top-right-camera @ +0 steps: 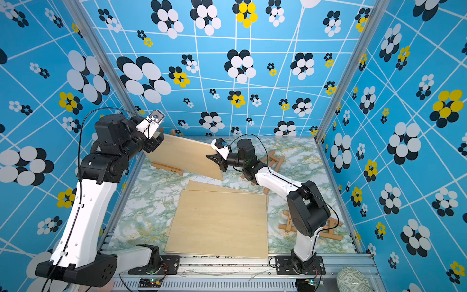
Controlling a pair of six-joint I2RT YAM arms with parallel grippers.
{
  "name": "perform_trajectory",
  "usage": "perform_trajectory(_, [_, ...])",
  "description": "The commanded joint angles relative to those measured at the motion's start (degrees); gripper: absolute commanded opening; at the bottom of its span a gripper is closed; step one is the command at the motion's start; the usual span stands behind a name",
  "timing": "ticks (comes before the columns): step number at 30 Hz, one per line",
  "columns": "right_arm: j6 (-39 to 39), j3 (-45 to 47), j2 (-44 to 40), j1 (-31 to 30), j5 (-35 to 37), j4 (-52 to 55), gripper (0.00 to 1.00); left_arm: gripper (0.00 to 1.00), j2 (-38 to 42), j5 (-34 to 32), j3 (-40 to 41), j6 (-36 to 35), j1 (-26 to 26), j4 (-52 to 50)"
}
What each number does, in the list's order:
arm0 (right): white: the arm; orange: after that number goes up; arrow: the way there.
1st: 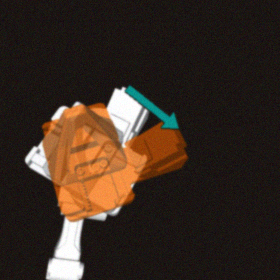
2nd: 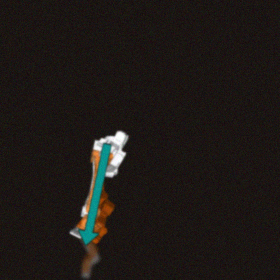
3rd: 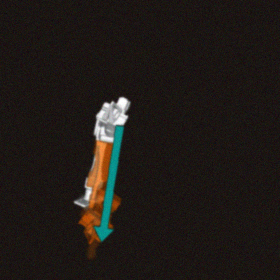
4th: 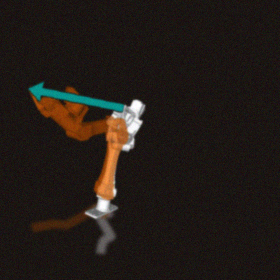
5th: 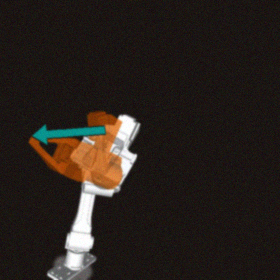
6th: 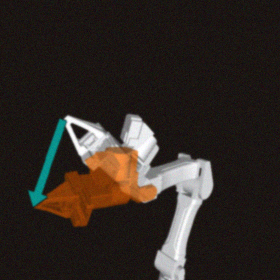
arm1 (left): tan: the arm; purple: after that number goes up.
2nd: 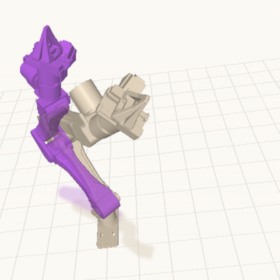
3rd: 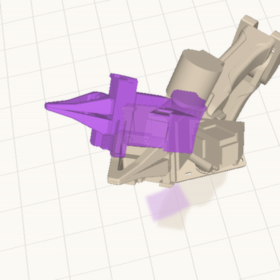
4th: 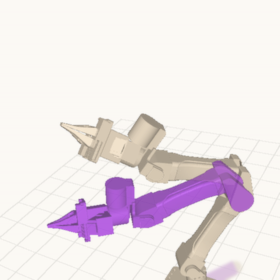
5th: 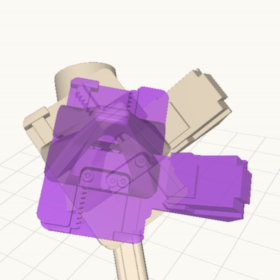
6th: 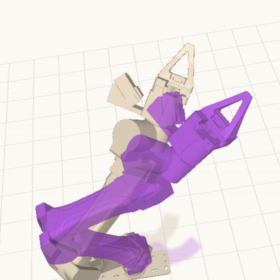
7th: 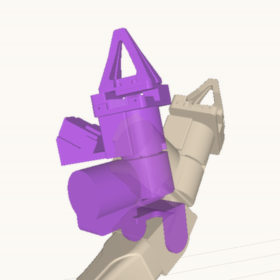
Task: Assemble the easel
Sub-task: Place the drawing board on the easel.
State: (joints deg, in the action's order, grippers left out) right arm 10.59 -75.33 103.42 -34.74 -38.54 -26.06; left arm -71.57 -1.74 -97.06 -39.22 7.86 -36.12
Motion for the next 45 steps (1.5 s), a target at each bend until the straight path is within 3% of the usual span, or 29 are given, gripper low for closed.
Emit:
perform_trajectory(1, [-6.1, -2.0, 2.2, 0.1, -7.2, 6.0, 0.00, 0.72, 0.9, 3.2, 1.6, 7.5, -1.3, 1.0])
perform_trajectory(8, [-15.6, -2.2, 4.5, 1.4, -7.9, -1.9, 0.00, 0.70, 3.6, 3.3, 5.7, 12.9, -2.5, 1.3])
perform_trajectory(13, [-19.6, -0.8, 5.6, 1.5, -7.7, -6.9, 0.00, 0.67, 7.9, 4.9, 14.1, 25.1, -4.9, 2.9])
perform_trajectory(17, [-21.7, 0.3, 6.4, 1.5, -8.0, -10.1, 0.00, 0.66, 12.0, 9.9, 22.9, 37.9, -8.4, 5.1])
perform_trajectory(25, [-19.5, 2.0, 6.2, 1.6, -4.6, -11.1, 0.00, 0.65, 20.0, 17.7, 43.5, 54.5, -13.6, 16.1])
perform_trajectory(30, [-18.1, 1.5, 6.4, 1.7, -2.2, -11.1, 0.00, 0.67, 20.7, 17.8, 47.5, 57.3, -15.2, 18.1])
perform_trajectory(38, [-19.2, 0.8, 6.7, 1.7, -0.6, -10.8, 0.00, 0.66, 19.9, 19.2, 56.7, 72.0, -17.3, 24.8])
perform_trajectory(45, [-18.8, 1.2, 7.5, 1.7, -0.8, -11.1, 0.00, 0.66, 17.8, 19.1, 67.4, 82.1, -17.7, 39.8])
